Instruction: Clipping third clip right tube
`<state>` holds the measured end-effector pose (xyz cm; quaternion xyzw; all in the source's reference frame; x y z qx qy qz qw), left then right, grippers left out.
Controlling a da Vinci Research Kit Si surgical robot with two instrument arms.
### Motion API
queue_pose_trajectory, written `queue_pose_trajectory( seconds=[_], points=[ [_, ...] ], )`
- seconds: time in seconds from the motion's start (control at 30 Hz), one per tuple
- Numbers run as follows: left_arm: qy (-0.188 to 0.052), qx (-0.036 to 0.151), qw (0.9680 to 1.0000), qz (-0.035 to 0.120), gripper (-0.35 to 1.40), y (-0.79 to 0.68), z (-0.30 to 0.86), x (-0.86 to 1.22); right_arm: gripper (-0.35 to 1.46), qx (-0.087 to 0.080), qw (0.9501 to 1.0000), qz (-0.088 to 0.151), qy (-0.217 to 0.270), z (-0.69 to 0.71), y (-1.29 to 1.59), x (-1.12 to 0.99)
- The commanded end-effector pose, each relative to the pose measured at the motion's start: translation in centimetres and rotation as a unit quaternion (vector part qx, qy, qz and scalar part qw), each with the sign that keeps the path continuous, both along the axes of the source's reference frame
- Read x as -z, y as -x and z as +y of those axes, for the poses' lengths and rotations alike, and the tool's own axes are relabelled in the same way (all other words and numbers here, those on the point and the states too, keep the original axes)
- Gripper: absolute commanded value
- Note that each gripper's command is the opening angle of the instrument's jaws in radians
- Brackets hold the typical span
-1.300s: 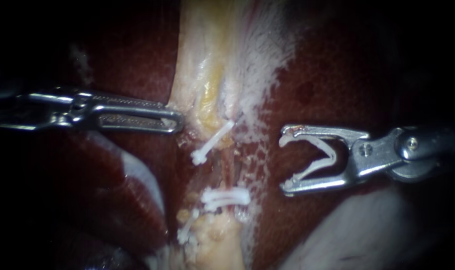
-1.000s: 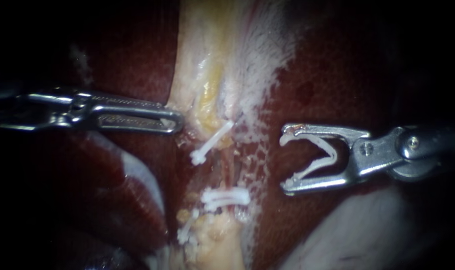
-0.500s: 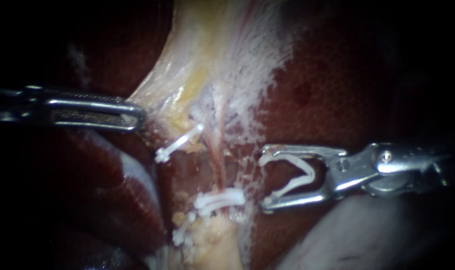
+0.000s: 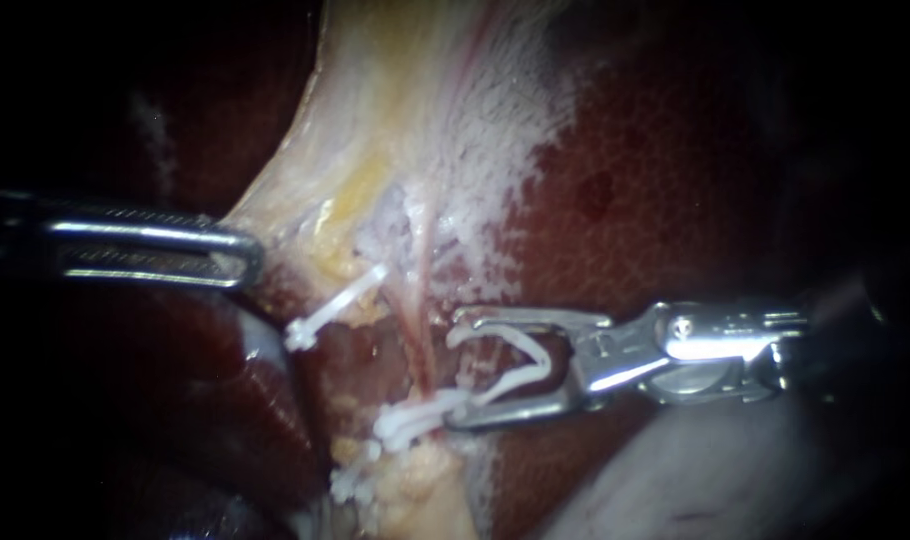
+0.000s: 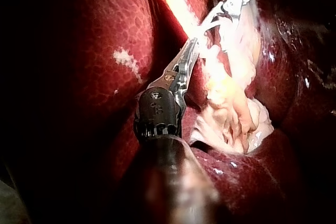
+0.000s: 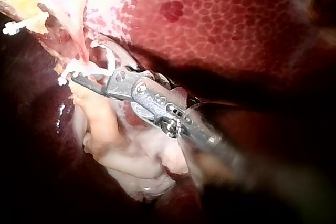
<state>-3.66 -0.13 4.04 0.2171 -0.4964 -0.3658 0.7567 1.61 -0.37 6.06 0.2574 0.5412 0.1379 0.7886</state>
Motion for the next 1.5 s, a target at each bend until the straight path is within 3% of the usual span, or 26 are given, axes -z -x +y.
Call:
queue_pose_trajectory(
  seconds=[0.03, 0.23, 0.67, 0.93, 1.17, 1.33, 1.5],
  points=[
    [0.0, 0.0, 1.0, 0.0, -0.35, 0.0, 0.0, 0.0, 0.6, 0.0, 1.0, 0.0, 0.0, 0.0, -0.02, -0.02],
    [0.0, 0.0, 1.0, 0.0, -0.35, 0.01, 0.0, 0.0, 0.6, 0.007, 1.0, 0.003, -0.002, 0.0, -0.16, -0.08],
    [0.0, 0.0, 1.0, 0.0, -0.35, 0.02, -0.01, 0.0, 0.54, 0.036, 0.9992, 0.018, -0.003, -0.07, -0.44, 0.03],
    [0.0, 0.0, 1.0, 0.0, -0.35, 0.03, -0.01, -0.01, 0.51, 0.037, 0.9991, 0.021, -0.004, -0.06, -0.46, 0.07],
    [0.0, 0.0, 1.0, 0.0, -0.35, 0.03, -0.01, -0.01, 0.44, 0.037, 0.9991, 0.022, -0.008, 0.03, -0.42, 0.15],
    [0.0, 0.0, 1.0, 0.0, -0.35, 0.04, 0.0, -0.01, 0.26, 0.038, 0.999, 0.023, -0.01, 0.06, -0.37, 0.18],
    [0.0, 0.001, 1.0, 0.0, -0.35, 0.04, -0.01, -0.01, -0.16, 0.032, 0.9988, 0.016, -0.034, 0.05, -0.29, 0.17]
  ],
)
